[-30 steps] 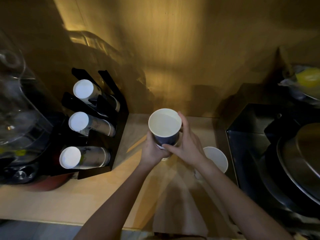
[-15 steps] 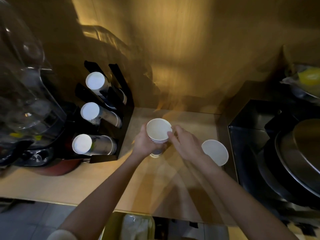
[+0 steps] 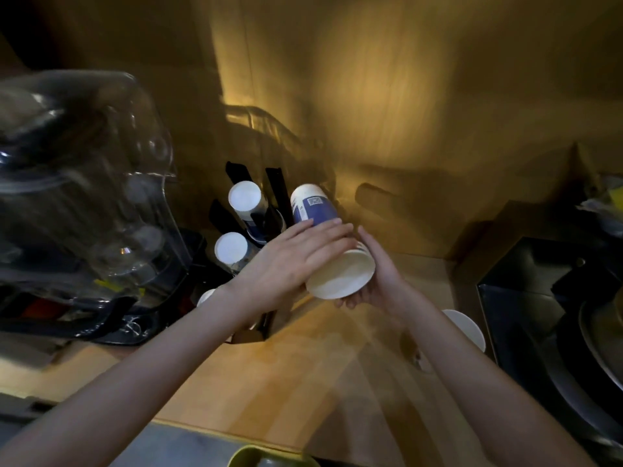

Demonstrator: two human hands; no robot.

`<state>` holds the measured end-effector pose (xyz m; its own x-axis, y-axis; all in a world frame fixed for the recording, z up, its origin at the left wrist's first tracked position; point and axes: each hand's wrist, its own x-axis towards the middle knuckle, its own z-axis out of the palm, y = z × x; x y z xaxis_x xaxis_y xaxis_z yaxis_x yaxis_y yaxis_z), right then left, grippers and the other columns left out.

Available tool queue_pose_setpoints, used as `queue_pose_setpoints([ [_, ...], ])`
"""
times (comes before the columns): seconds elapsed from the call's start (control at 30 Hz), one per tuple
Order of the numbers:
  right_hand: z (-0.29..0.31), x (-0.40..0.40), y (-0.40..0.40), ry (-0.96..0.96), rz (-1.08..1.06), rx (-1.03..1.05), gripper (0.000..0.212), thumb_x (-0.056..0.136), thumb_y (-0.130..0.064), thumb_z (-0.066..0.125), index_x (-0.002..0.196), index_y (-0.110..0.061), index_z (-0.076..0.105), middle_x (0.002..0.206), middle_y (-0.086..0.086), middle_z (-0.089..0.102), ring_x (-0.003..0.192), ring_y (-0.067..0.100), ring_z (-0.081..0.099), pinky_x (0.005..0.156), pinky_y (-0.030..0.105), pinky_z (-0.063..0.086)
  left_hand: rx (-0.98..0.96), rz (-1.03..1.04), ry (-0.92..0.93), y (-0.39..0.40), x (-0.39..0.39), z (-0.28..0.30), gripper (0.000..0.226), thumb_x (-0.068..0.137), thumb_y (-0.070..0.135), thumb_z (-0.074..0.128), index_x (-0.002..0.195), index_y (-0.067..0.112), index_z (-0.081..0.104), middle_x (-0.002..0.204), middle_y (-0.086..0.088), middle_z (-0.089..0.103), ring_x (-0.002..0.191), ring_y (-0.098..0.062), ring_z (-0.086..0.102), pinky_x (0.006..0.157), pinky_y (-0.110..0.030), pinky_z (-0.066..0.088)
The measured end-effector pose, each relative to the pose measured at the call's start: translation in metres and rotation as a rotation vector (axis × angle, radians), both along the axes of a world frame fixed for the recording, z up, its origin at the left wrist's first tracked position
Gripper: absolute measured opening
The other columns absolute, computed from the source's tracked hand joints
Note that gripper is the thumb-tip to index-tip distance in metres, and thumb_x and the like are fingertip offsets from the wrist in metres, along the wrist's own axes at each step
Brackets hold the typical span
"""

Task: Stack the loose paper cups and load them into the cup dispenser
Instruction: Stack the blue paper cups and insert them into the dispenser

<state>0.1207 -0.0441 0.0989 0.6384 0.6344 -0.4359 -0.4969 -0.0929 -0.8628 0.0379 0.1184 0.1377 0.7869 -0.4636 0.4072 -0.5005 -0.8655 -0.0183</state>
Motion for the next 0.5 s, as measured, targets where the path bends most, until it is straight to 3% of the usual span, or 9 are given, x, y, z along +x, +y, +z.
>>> queue_pose_setpoints([
  [0.1,0.006,0.004,0.022,-0.106,-0.024,0.09,0.063,0.07,-0.07,0.047,0.106,-0.021,0.062,0.082,0.011,0.073,0.066,0.028,0.068,0.05,0.032,0.052,0.167,-0.003,-0.094,0.026,-0.004,0.009,0.054,0.083,0.018,0.048,0.135,0.021,0.034,0.146,-0.01,0.043,0.136,-0.022,0.03,0.113,-0.037,0.026],
  [0.17,0.01,0.006,0.036,-0.155,-0.051,0.125,0.055,0.072,-0.068,0.053,0.107,-0.026,0.062,0.097,0.008,0.072,0.081,0.026,0.068,0.06,0.037,0.054,0.155,0.013,-0.114,0.044,-0.007,0.012,0.056,0.083,0.013,0.054,0.135,0.021,0.034,0.147,-0.011,0.034,0.134,-0.024,0.029,0.112,-0.039,0.028],
  [0.27,0.026,0.005,0.057,-0.305,-0.124,0.128,0.05,0.075,-0.054,0.057,0.109,-0.018,0.063,0.096,0.005,0.071,0.08,0.017,0.07,0.063,0.029,0.056,0.045,0.058,-0.086,0.068,-0.015,0.012,0.066,0.076,0.004,0.06,0.135,0.017,0.034,0.144,-0.015,0.027,0.132,-0.028,0.032,0.108,-0.039,0.033],
  [0.37,0.04,0.007,0.08,-0.555,-0.232,0.112,0.032,0.086,-0.025,0.059,0.113,-0.007,0.058,0.091,0.002,0.067,0.066,-0.002,0.067,0.057,0.013,0.053,-0.035,0.114,-0.026,0.089,-0.02,0.017,0.067,0.071,0.008,0.057,0.134,0.01,0.036,0.143,-0.021,0.039,0.132,-0.029,0.034,0.11,-0.034,0.032],
  [0.4,0.044,0.008,0.089,-0.627,-0.248,0.116,0.03,0.084,-0.023,0.062,0.111,-0.013,0.057,0.096,0.001,0.066,0.071,-0.003,0.067,0.062,0.011,0.052,-0.083,0.134,-0.016,0.096,-0.019,0.022,0.066,0.072,0.01,0.057,0.134,0.008,0.036,0.141,-0.022,0.043,0.131,-0.027,0.036,0.11,-0.033,0.032],
  [0.5,0.05,0.014,0.112,-0.798,-0.265,0.087,0.053,0.066,-0.04,0.075,0.112,-0.032,0.05,0.11,-0.009,0.063,0.098,0.004,0.064,0.085,0.022,0.05,-0.291,0.201,-0.056,0.112,-0.012,0.045,0.059,0.08,0.022,0.051,0.134,0.003,0.037,0.138,-0.021,0.047,0.128,-0.019,0.038,0.11,-0.02,0.028],
])
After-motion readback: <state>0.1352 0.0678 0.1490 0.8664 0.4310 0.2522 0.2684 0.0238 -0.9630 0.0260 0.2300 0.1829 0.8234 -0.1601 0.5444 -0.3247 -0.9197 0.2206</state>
